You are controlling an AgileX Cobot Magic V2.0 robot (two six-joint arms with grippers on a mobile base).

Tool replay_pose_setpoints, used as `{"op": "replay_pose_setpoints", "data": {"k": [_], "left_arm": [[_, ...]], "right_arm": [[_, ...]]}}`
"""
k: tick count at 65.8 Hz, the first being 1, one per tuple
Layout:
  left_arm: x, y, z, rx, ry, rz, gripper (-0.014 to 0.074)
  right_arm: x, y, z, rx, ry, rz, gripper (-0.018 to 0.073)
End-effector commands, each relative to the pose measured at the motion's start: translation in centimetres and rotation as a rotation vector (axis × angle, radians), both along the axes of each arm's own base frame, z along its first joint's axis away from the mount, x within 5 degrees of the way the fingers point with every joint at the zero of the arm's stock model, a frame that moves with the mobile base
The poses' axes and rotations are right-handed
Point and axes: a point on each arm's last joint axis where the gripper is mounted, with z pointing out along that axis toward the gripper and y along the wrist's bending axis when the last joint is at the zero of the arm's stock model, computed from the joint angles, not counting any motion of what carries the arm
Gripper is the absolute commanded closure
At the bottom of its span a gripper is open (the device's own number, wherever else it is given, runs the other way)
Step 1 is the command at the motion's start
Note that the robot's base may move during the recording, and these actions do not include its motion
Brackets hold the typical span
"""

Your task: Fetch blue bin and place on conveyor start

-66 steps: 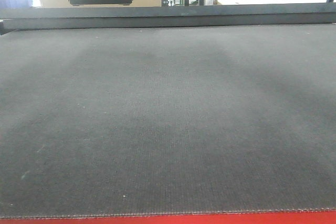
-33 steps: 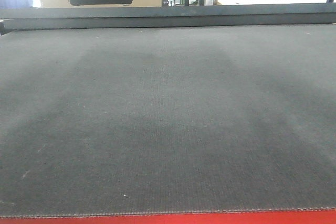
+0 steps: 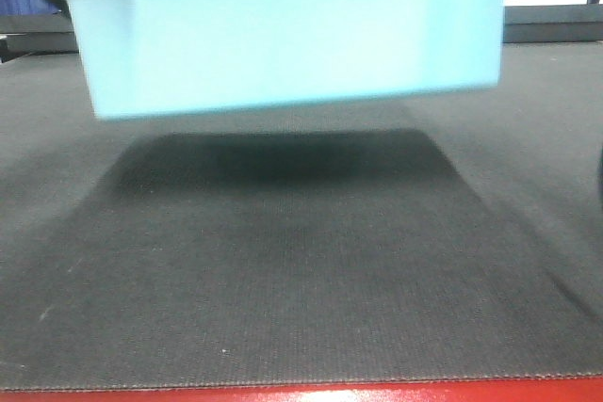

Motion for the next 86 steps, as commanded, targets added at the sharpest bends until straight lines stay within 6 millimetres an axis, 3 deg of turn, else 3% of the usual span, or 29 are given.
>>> {"op": "replay_pose_setpoints", "data": {"k": [1, 4, 10, 18, 21, 24, 34, 49, 68, 73, 78, 86], "left_arm": [[0.6, -1.4, 0.3, -0.102, -0.077, -0.031, 0.0703], [0.7, -1.4, 0.2, -0.102, -0.072, -0.029, 0.0674], [0.7, -1.4, 0.2, -0.102, -0.072, -0.029, 0.0527], [0.7, -1.4, 0.2, -0.106, -0.069, -0.027, 0.0185], [0.6, -1.5, 0.2, -0.113, -0.066, -0.026, 0.0046], [0.5, -1.5, 0.4, -0.123, -0.065, -0.022, -0.0027], [-0.6, -1.1, 2.5, -0.152, -0.111, -0.022, 0.007], [-3.4, 0.6, 7.5, -0.192, -0.245, -0.016, 0.0064], [-5.1, 3.5, 8.2, -0.144, -0.143, 0.066, 0.0071], [-6.1, 4.3, 9.2, -0.12, -0.161, 0.077, 0.009], [-7.3, 5.3, 10.5, -0.099, -0.207, 0.092, 0.0169], [-9.5, 7.1, 11.7, -0.099, -0.272, 0.129, 0.044]], "right_arm": [[0.5, 2.0, -0.4, 0.103, -0.028, 0.034, 0.0683], [0.7, 2.1, -0.9, 0.1, -0.017, 0.033, 0.0624], [0.7, 2.1, -1.0, 0.097, -0.008, 0.033, 0.0358], [0.6, 2.0, -0.7, 0.099, -0.014, 0.033, 0.0065], [0.4, 2.0, -0.3, 0.101, -0.021, 0.034, 0.001], [0.2, 1.9, 0.0, 0.103, -0.027, 0.034, -0.001], [-1.0, 1.5, 2.5, 0.114, -0.089, 0.037, 0.0024], [-3.4, 0.3, 6.7, 0.088, -0.21, 0.042, 0.0039], [-5.3, -0.9, 9.0, 0.033, -0.255, 0.038, 0.0069], [-6.4, -1.5, 10.4, 0.007, -0.305, 0.034, 0.0176], [-7.4, -2.3, 11.6, -0.033, -0.346, 0.026, 0.0344], [-9.0, -4.3, 12.8, -0.049, -0.385, -0.026, 0.0681]]}}
